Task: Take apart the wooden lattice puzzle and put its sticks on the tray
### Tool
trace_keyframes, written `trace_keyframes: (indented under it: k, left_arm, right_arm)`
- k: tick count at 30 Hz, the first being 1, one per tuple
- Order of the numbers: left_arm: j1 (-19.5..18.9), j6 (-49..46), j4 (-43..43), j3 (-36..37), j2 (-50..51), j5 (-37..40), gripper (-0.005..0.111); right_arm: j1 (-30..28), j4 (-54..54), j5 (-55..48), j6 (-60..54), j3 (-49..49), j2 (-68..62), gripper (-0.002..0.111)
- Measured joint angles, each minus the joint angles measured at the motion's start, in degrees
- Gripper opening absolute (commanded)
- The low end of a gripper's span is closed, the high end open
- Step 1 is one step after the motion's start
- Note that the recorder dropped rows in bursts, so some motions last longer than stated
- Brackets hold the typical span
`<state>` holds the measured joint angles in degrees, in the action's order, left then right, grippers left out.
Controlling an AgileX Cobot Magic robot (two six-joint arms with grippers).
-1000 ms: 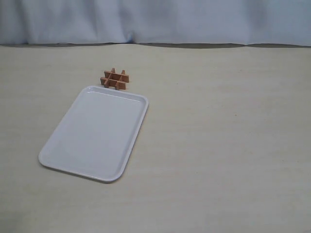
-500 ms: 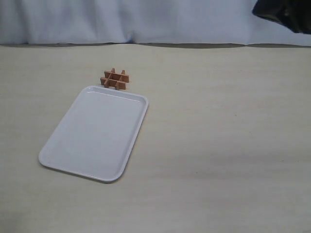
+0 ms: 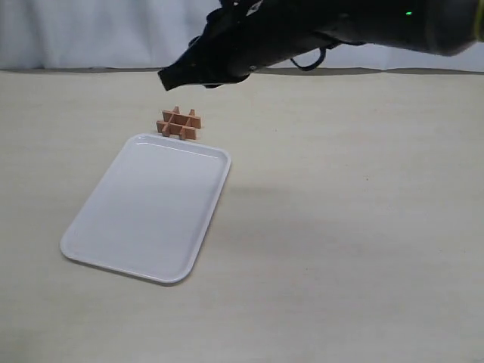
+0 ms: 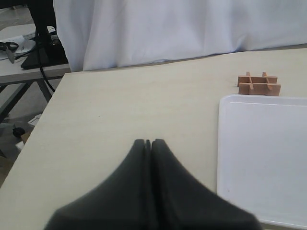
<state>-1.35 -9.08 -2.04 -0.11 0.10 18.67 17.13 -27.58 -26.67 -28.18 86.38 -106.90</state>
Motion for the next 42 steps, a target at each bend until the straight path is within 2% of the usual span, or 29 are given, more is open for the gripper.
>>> trace_keyframes:
  k: [3,7,16,19,26,42]
  left_arm:
    - [0.0,0.0,0.0,0.0,0.0,0.0,0.000]
    - [0.0,0.0,0.0,0.0,0.0,0.0,0.000]
    - [0.0,0.0,0.0,0.0,0.0,0.0,0.000]
    - [0.0,0.0,0.0,0.0,0.0,0.0,0.000]
    - [0.0,0.0,0.0,0.0,0.0,0.0,0.000]
    - [0.0,0.0,0.0,0.0,0.0,0.0,0.000]
  right_arm:
    - [1.1,7.3,-5.1,4.5,8.1,-6.6,0.037]
    - [1.1,16.5,-12.4,11.2,18.9,-13.6,0.043]
    - [1.1,27.6,-36.2,16.4,49.8,-32.3,0.043]
    - [1.1,30.3,-40.4,18.1,58.8,-38.3,0.043]
    - [1.1,31.1,-37.1,15.5,61.5,-43.8,0.040]
    - [1.1,28.6,-37.0,12.9,61.5,-46.3,0.040]
